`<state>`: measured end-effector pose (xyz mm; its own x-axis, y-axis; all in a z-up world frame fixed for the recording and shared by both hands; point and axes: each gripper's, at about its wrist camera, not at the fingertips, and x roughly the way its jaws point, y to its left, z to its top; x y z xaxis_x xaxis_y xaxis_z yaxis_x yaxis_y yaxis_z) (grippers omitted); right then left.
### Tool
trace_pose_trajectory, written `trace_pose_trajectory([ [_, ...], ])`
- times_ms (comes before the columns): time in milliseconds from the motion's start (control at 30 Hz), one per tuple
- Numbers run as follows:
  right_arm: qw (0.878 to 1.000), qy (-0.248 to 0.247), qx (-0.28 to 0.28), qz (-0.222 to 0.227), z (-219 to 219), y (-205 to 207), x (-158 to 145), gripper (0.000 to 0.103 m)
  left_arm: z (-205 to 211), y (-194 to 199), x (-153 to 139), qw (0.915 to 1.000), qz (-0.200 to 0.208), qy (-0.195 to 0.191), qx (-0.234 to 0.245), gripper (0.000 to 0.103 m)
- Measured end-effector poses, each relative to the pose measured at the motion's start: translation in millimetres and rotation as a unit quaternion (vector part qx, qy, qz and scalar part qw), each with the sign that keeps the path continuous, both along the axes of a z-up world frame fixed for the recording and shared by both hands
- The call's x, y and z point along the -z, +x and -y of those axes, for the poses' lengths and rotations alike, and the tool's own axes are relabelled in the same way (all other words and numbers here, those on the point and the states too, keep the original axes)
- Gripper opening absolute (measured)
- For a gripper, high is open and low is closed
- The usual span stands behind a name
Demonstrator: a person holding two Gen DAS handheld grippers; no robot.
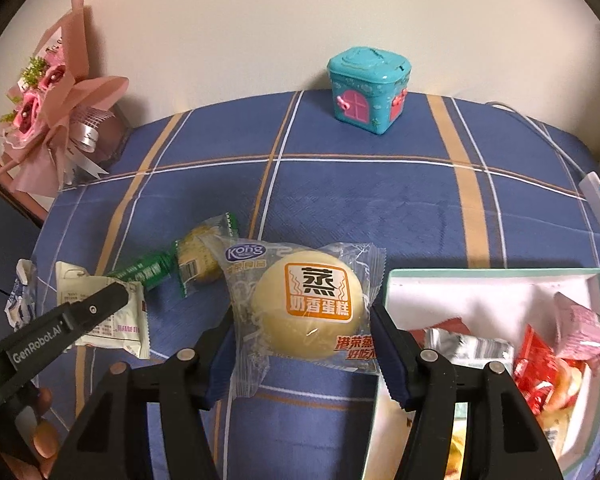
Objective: Organize snacks
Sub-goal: 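Lift and carry the cream-white packet and cup cake over the tray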
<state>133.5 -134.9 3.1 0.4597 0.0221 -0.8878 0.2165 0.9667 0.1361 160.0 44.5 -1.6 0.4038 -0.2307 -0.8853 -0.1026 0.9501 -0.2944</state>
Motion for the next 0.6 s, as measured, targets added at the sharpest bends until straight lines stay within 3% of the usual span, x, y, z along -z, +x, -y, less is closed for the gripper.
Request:
trace_pose_trajectory([
  [600, 0.999, -0.026, 0.020, 0.003, 14.1, -61.6, -36.1, 0.065, 25.8, -47.7, -35.8, 0.9987, 0.035, 0.012, 0.036, 0.019],
])
